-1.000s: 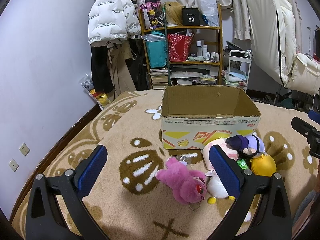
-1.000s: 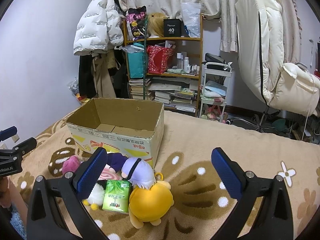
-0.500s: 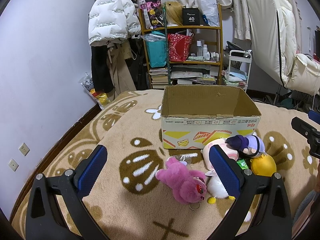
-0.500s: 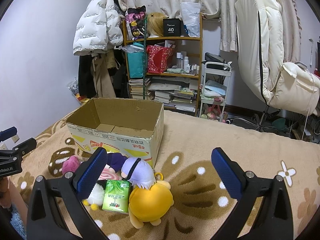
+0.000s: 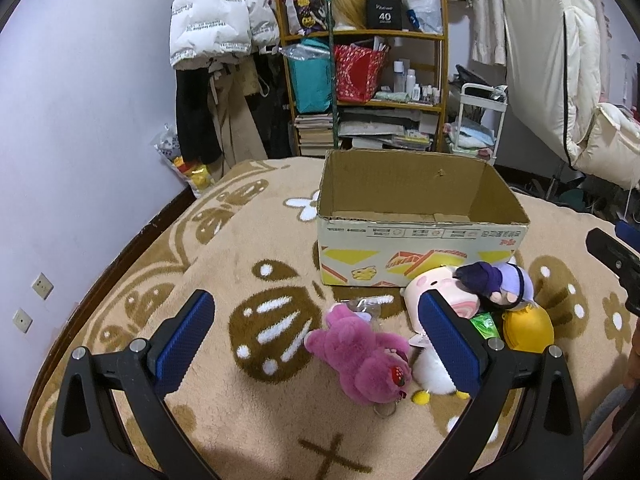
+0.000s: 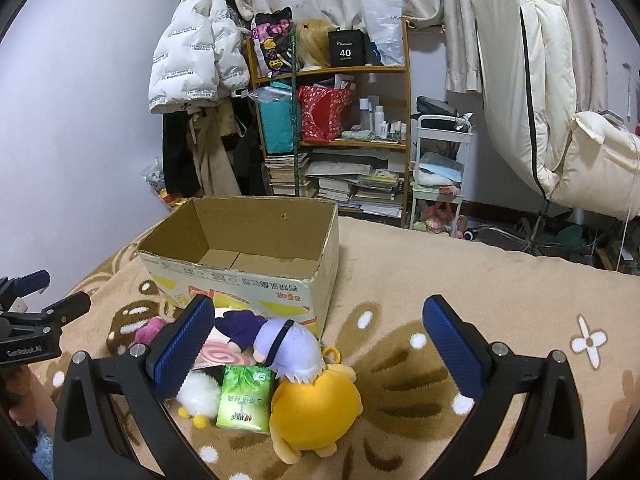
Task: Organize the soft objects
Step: 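Reach the left tool to the pink bear while the right tool reaches the purple-haired doll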
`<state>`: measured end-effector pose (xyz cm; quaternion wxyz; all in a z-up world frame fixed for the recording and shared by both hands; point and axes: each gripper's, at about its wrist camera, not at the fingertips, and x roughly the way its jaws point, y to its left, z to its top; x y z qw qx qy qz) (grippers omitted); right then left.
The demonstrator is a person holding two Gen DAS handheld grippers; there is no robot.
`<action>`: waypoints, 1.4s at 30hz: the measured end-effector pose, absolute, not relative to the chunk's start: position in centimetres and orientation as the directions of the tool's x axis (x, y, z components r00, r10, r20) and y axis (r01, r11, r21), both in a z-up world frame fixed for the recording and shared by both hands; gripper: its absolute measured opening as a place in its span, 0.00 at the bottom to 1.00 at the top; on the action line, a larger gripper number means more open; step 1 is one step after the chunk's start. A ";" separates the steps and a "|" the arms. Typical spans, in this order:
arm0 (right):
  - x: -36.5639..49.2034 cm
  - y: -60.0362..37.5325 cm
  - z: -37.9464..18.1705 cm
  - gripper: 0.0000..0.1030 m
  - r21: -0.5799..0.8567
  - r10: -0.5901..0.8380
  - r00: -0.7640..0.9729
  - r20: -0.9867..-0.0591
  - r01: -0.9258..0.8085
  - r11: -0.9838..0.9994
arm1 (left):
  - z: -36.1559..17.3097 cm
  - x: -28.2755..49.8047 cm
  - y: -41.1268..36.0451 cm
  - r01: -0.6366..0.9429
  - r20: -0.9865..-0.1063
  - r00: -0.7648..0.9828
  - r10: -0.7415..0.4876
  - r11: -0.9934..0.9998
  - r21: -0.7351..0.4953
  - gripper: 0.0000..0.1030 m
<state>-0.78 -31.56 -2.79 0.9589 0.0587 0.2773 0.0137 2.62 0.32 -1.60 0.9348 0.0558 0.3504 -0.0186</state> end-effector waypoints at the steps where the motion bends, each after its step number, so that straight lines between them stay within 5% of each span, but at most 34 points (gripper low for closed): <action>1: -0.4 -31.7 -2.7 1.00 0.124 0.063 0.844 -0.532 0.004 0.992 | -1.5 2.9 0.3 0.071 -0.660 0.751 0.005 0.994 0.089 0.98; 42: 8.4 -28.8 -10.1 1.00 0.222 0.253 0.632 -0.732 -0.130 0.966 | -13.0 11.8 -2.6 0.151 -0.937 0.349 -0.031 0.988 0.024 0.98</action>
